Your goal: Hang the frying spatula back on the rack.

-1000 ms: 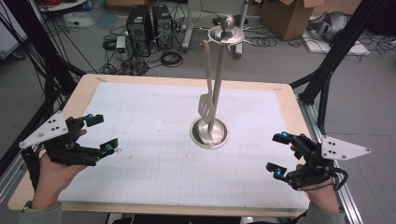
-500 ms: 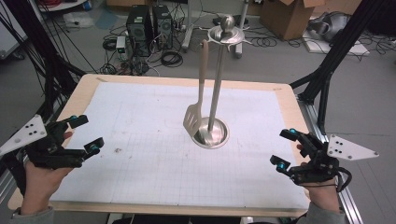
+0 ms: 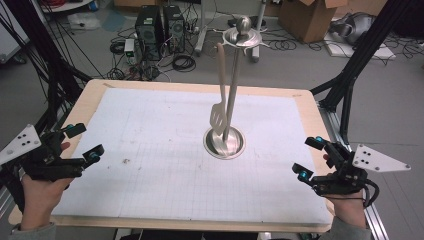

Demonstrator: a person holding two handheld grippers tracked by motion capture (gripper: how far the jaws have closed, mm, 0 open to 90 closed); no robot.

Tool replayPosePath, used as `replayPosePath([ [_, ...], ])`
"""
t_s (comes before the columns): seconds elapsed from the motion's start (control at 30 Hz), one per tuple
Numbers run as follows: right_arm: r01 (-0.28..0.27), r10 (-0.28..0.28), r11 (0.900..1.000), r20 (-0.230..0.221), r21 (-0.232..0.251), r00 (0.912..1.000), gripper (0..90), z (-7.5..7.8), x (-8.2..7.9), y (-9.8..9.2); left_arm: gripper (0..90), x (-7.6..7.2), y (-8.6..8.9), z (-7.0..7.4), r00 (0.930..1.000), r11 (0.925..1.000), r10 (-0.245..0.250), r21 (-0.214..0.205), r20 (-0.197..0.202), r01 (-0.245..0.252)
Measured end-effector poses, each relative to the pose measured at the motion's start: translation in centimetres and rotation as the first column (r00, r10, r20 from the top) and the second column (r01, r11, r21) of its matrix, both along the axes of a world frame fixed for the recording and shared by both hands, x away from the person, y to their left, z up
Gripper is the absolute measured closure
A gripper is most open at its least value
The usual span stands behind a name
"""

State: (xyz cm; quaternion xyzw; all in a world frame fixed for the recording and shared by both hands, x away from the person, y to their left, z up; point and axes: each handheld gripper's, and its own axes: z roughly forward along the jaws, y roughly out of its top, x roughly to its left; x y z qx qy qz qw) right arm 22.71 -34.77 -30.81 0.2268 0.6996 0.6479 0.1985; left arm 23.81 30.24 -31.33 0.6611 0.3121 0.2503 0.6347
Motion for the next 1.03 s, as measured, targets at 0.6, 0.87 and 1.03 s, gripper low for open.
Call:
replayPosePath([
  [0.6,0.06,-0.06,0.998,-0.026,0.019,0.9979,11.7,-0.7,0.6,-1.5,8.4,0.2,0.9,-1.3,0.996,0.9964,0.084,0.016,-0.031,-0.083],
  [0.87,0.047,-0.047,0.9988,-0.035,0.008,0.9983,11.6,-0.8,1.2,-0.3,8.4,0.3,0.6,-1.6,0.9929,0.9937,0.11,0.03,-0.047,-0.108],
  [1.03,0.048,-0.047,0.9988,-0.041,0.013,0.9981,11.6,-1.0,1.4,-0.1,8.2,0.5,0.4,-1.7,0.992,0.9934,0.112,0.031,-0.058,-0.111],
])
